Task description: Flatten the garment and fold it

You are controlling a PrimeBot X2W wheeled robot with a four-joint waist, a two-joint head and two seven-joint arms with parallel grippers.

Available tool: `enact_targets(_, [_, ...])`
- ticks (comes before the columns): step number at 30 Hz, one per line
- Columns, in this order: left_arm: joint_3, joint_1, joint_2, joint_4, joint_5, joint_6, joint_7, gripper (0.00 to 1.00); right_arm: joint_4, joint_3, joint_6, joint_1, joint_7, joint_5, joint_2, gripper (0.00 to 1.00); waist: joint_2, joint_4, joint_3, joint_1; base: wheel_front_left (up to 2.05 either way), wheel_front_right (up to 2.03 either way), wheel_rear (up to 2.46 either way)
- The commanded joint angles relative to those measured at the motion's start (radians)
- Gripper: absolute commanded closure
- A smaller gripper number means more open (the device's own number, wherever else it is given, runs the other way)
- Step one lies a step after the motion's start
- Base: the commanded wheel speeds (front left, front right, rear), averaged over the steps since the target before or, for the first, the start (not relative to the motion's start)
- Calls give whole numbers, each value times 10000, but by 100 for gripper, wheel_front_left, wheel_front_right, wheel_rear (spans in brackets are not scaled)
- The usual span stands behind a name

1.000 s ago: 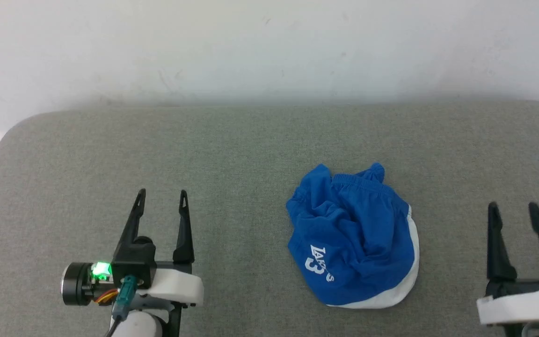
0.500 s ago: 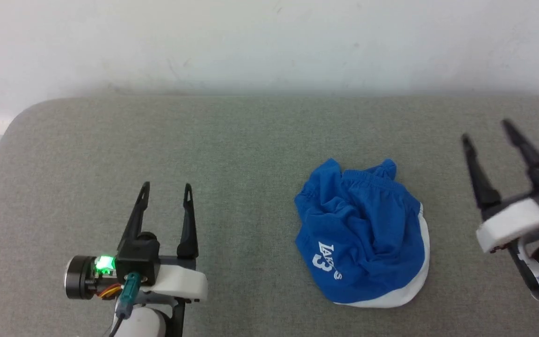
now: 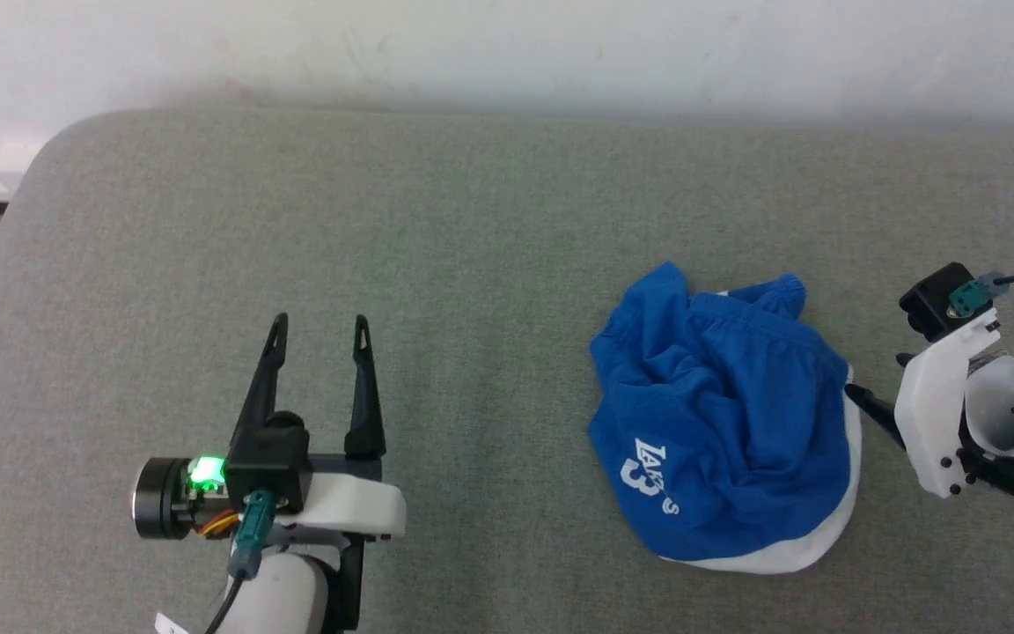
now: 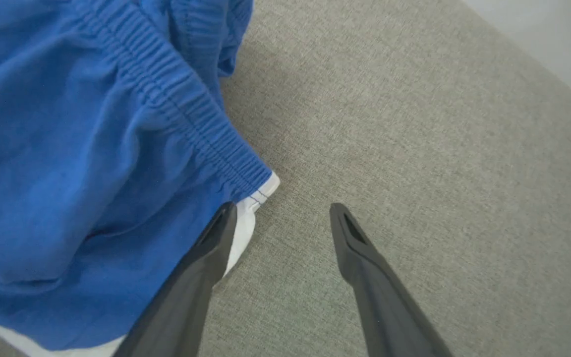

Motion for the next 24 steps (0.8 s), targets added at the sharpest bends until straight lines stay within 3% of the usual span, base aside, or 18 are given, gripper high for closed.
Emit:
enact_targets(1, [42,-181,-55,-36,76,-65,-47,0,227,159,-21,-201,16,142,32,0,0,342,457,-1,0,0,0])
enact_targets(10, [125,-406,-204,59,182,-96,-47,0,1933,2025,-21,-229,-503,1067,550,0,0,628,714,-1,0,0,0])
enact_targets(11, [166,-389,-198,74,189,-95,-47,0,1981,2196,-21,-303,-742,1055,513,59,0,599,667,-1,0,0,0])
enact_targets(12, [211,-361,-189,84,197,-90,-47,0,2007,2338,-21,-388,-979,1056,459,100,0,563,608,-1,0,0,0])
enact_targets(19, [394,-135,-138,105,253,-114,-47,0,1546,2144,-21,-1179,-3177,972,-132,100,0,395,80,-1,0,0,0])
enact_targets(24, [571,-36,-85,-22,269,-85,-47,0,-600,1775,-21,-1663,-3929,698,-373,100,0,426,-131,-1,0,0,0])
